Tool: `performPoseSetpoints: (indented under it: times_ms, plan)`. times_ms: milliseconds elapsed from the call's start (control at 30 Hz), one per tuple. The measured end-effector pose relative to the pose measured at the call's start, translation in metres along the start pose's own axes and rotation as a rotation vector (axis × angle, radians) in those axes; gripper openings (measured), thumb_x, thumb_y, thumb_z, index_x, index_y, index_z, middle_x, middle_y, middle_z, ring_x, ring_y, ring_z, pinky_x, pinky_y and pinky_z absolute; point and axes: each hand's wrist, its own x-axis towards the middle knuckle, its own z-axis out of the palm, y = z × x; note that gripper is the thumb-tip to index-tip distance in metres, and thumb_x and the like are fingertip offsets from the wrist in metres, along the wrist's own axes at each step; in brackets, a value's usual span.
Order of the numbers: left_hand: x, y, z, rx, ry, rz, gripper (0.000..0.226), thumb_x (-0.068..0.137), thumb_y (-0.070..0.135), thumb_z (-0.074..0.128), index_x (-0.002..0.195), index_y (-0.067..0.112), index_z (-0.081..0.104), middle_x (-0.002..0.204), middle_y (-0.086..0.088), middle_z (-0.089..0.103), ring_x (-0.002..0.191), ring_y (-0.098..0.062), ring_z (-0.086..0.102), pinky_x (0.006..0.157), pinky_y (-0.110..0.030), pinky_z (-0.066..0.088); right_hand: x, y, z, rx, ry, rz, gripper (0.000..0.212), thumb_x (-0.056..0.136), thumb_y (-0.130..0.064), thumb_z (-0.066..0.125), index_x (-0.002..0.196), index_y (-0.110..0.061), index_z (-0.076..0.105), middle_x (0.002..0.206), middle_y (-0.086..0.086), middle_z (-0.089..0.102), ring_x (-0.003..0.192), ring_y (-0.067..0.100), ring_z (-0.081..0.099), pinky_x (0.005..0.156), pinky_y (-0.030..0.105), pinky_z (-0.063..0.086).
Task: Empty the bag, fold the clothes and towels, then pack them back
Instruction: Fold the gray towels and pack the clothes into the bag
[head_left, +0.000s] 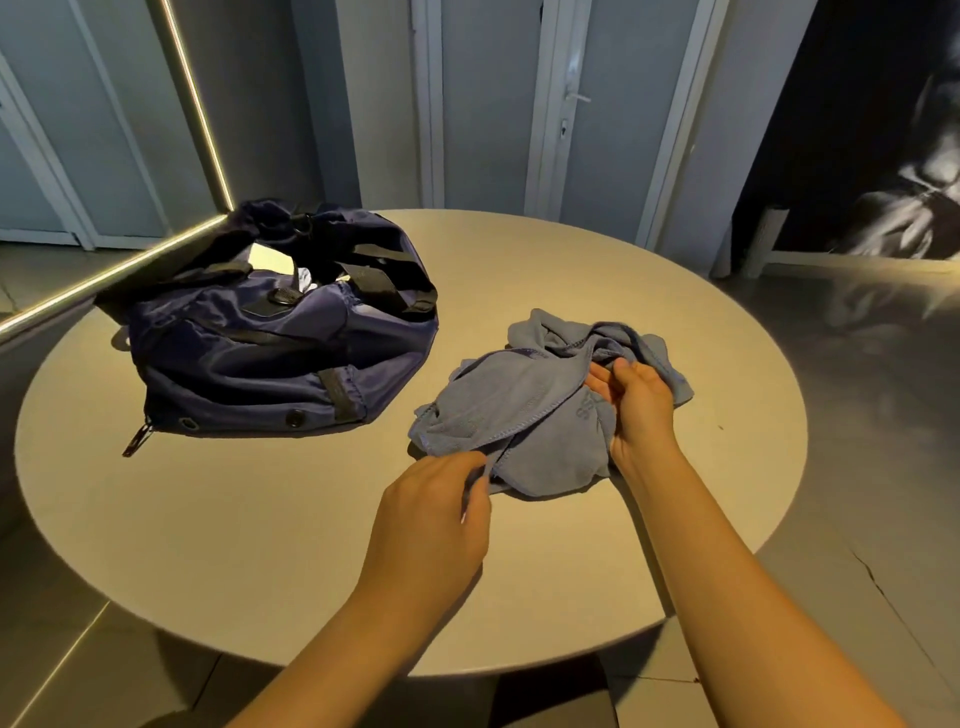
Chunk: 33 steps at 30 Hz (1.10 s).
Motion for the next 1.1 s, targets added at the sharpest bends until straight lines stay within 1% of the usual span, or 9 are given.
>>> performPoseSetpoints:
  times_ms: [67, 167, 367, 533, 633, 800, 900, 967, 1100]
  plan:
    - [0.004, 0.005, 0.004, 0.016, -0.016, -0.062, 0.018, 0.085, 0.028, 0.082, 0.097, 0.017, 0.074, 0.079, 0.004, 0.071, 0.068, -0.014, 0.06, 0.061, -0.026, 0.048, 0.001, 0.001, 0.0, 0.016, 0.0, -0.017, 0.017, 0.108, -0.008, 0.042, 0.102, -0.002, 0.057, 0.09, 0.014, 0.076, 0.08, 0.025, 0.076, 0.062, 0.032, 0.061]
    - [0.01, 0.007, 0.01, 0.09, -0.036, -0.073, 0.029, 0.08, 0.041, 0.085, 0.09, 0.017, 0.071, 0.074, 0.002, 0.068, 0.069, -0.022, 0.061, 0.06, -0.032, 0.05, 0.0, 0.002, 0.0, 0.027, -0.017, -0.037, 0.016, 0.108, -0.007, 0.042, 0.105, 0.0, 0.056, 0.088, 0.014, 0.075, 0.078, 0.024, 0.076, 0.062, 0.032, 0.061]
    - [0.018, 0.006, 0.027, 0.167, -0.006, -0.109, 0.031, 0.081, 0.046, 0.082, 0.091, 0.018, 0.073, 0.075, 0.003, 0.069, 0.077, -0.023, 0.062, 0.057, -0.032, 0.049, -0.001, 0.003, -0.001, 0.053, -0.033, -0.056, 0.017, 0.108, -0.006, 0.041, 0.099, -0.002, 0.055, 0.078, 0.008, 0.077, 0.074, 0.02, 0.076, 0.061, 0.031, 0.061]
    - [0.016, -0.001, 0.038, 0.065, -0.018, -0.136, 0.024, 0.083, 0.039, 0.083, 0.09, 0.019, 0.071, 0.079, 0.005, 0.066, 0.084, -0.022, 0.057, 0.063, -0.036, 0.05, 0.0, 0.005, -0.003, 0.085, -0.041, -0.066, 0.019, 0.108, -0.006, 0.042, 0.094, -0.003, 0.055, 0.08, 0.011, 0.076, 0.071, 0.021, 0.075, 0.06, 0.031, 0.06]
    - [0.014, -0.005, 0.04, 0.022, -0.036, -0.146, 0.021, 0.084, 0.041, 0.081, 0.087, 0.022, 0.071, 0.083, 0.009, 0.063, 0.086, -0.019, 0.052, 0.07, -0.035, 0.045, 0.0, 0.006, -0.004, 0.079, -0.034, -0.063, 0.018, 0.108, -0.006, 0.043, 0.094, -0.004, 0.055, 0.085, 0.012, 0.076, 0.075, 0.023, 0.076, 0.061, 0.034, 0.061]
    - [0.012, -0.004, 0.044, 0.119, -0.039, -0.143, 0.03, 0.083, 0.054, 0.077, 0.086, 0.024, 0.07, 0.084, 0.01, 0.06, 0.09, -0.02, 0.052, 0.074, -0.032, 0.032, -0.001, 0.008, -0.007, 0.078, -0.028, -0.079, 0.019, 0.107, -0.006, 0.043, 0.093, -0.005, 0.055, 0.094, 0.018, 0.071, 0.076, 0.023, 0.075, 0.063, 0.034, 0.062]
    - [0.011, -0.001, 0.044, 0.177, -0.053, -0.171, 0.038, 0.081, 0.062, 0.073, 0.083, 0.025, 0.066, 0.085, 0.01, 0.056, 0.093, -0.02, 0.049, 0.074, -0.034, 0.031, -0.003, 0.008, -0.008, 0.083, -0.033, -0.082, 0.019, 0.108, -0.006, 0.042, 0.096, -0.006, 0.057, 0.097, 0.019, 0.071, 0.079, 0.025, 0.075, 0.067, 0.037, 0.063]
    - [0.014, 0.0, 0.045, 0.189, -0.068, -0.175, 0.037, 0.08, 0.06, 0.076, 0.084, 0.025, 0.066, 0.085, 0.008, 0.057, 0.093, -0.021, 0.05, 0.074, -0.035, 0.031, -0.006, 0.008, -0.007, 0.083, -0.03, -0.082, 0.018, 0.108, -0.006, 0.041, 0.098, -0.005, 0.057, 0.095, 0.017, 0.073, 0.079, 0.025, 0.076, 0.067, 0.037, 0.063]
    - [0.018, 0.0, 0.043, 0.094, -0.071, -0.15, 0.022, 0.078, 0.041, 0.084, 0.079, 0.025, 0.068, 0.081, 0.008, 0.059, 0.088, -0.022, 0.053, 0.075, -0.033, 0.025, -0.011, 0.005, -0.002, 0.084, -0.021, -0.074, 0.02, 0.108, -0.006, 0.041, 0.095, -0.004, 0.056, 0.082, 0.011, 0.076, 0.073, 0.021, 0.075, 0.062, 0.033, 0.061]
